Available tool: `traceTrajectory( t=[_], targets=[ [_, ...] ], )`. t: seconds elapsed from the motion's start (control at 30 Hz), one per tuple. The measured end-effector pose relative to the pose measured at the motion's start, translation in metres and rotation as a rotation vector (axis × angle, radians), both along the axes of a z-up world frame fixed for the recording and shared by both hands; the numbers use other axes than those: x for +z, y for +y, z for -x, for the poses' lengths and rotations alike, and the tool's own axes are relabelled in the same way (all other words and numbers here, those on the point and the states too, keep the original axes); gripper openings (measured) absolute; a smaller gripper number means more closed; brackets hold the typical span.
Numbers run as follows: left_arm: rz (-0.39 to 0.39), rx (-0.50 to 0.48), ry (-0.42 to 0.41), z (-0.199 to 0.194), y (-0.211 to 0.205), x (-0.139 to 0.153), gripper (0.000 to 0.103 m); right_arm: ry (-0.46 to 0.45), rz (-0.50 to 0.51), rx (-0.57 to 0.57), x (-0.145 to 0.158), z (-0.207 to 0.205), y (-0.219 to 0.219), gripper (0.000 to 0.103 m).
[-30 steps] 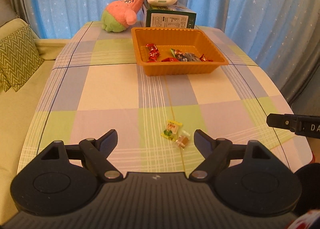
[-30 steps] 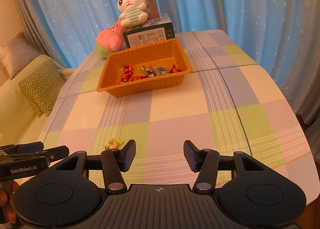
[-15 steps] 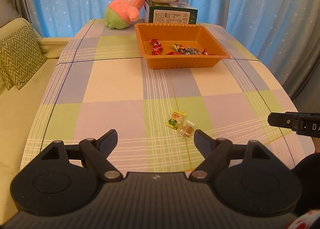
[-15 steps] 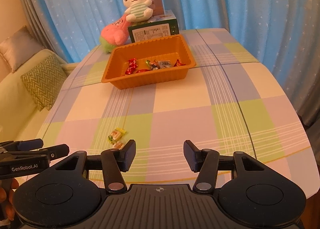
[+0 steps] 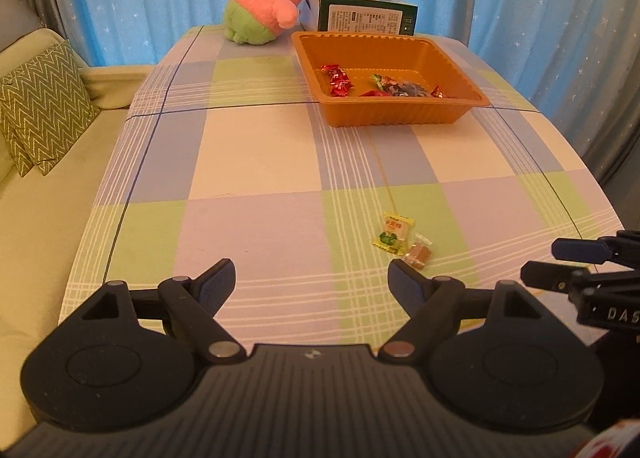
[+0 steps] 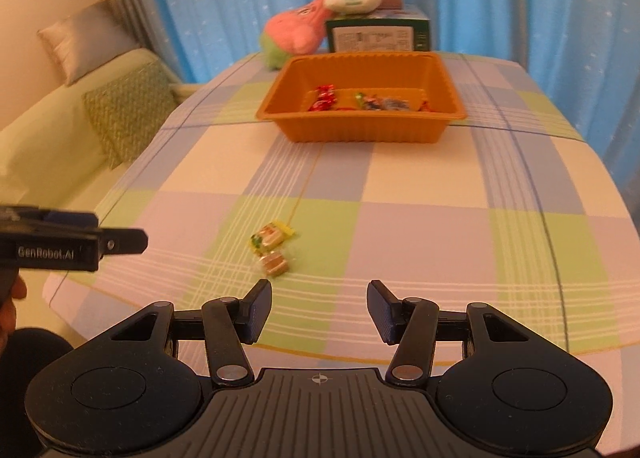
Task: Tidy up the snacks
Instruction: 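Withdraw both tools from the tray toward the last yellow candies, then grasp the yellow candy with the left tool while the right tool grasps the clear brown snack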
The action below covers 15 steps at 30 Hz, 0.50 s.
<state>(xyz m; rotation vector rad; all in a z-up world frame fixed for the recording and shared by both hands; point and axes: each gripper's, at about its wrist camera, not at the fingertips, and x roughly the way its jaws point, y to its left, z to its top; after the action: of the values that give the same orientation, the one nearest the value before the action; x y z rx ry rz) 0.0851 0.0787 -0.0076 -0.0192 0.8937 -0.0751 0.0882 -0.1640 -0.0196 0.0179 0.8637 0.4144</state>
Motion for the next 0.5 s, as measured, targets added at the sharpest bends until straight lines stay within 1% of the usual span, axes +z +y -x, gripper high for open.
traceTrajectory(
  t=[0.17,0.27,0.37,0.5],
  targets=[
    [-0.016,-0.009,0.018,-0.013,0.007,-0.009,0.082,-0.016,0.044,0.091,-0.022,-0.009,0.023,0.053],
    [-0.014,-0.012,0.026,-0.021,0.011,-0.014,0.082,-0.002,0.044,0.113,-0.034,-0.018,0.032,0.053],
    [-0.009,-0.011,0.032,-0.029,0.013,-0.019,0.082,0.024,0.020,0.121,-0.045,-0.027,0.041,0.053],
    [-0.007,-0.010,0.039,-0.039,0.015,-0.024,0.082,0.065,-0.059,0.110,-0.055,-0.039,0.049,0.053]
  ],
)
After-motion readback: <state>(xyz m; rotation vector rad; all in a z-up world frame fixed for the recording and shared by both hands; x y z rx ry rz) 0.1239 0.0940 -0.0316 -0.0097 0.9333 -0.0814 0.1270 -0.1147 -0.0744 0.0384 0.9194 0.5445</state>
